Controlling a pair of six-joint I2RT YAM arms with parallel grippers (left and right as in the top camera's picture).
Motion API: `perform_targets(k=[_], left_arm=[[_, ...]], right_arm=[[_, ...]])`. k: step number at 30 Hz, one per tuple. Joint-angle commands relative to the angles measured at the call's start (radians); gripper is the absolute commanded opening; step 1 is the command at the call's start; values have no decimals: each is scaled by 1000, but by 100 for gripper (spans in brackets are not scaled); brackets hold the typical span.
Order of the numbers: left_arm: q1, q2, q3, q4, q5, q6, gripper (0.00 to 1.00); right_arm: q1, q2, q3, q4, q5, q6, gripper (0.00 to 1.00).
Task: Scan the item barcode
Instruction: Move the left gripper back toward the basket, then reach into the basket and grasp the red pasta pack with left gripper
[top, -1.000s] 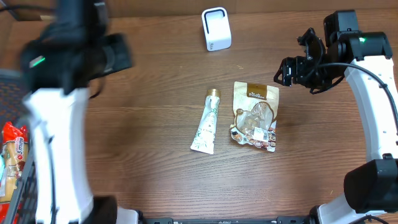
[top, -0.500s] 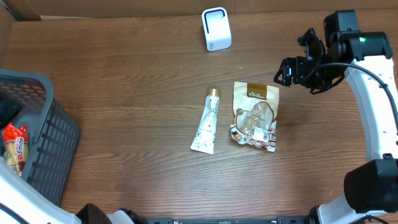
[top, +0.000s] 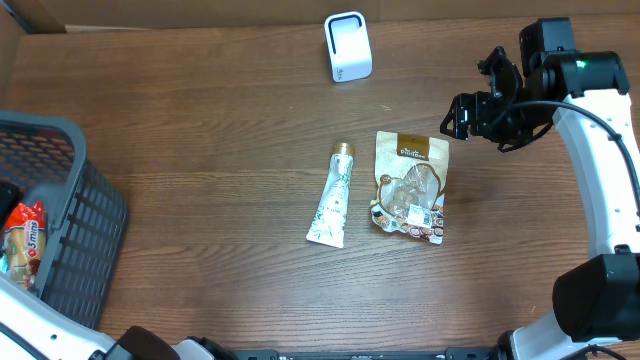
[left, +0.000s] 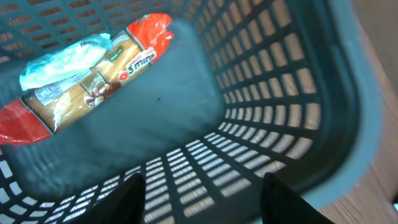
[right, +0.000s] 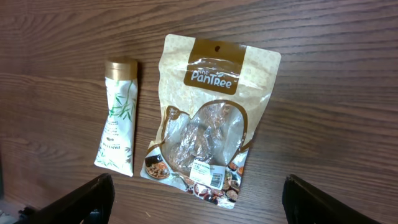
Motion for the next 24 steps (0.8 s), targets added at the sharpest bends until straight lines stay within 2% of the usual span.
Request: perform_targets(k=[1, 8, 14, 15, 17, 24], left_arm=[[28, -6, -71, 35, -14, -12, 51], [80, -6, -232, 170, -15, -50, 51], [93, -5, -373, 349, -26, -63, 53], [93, -3, -389, 371, -45, -64, 56], [93, -1, -418, 426, -85, -64, 99], [93, 8, -446, 550, -195, -63, 99]], right_arm=[[3, 5, -6, 3, -1, -5, 87], [3, 5, -6, 2, -1, -5, 87], [3, 6, -6, 3, -1, -5, 87], [3, 6, -6, 4, -1, -5, 87], [3, 7, -6, 4, -1, -5, 87], [3, 8, -6, 15, -38, -5, 87]])
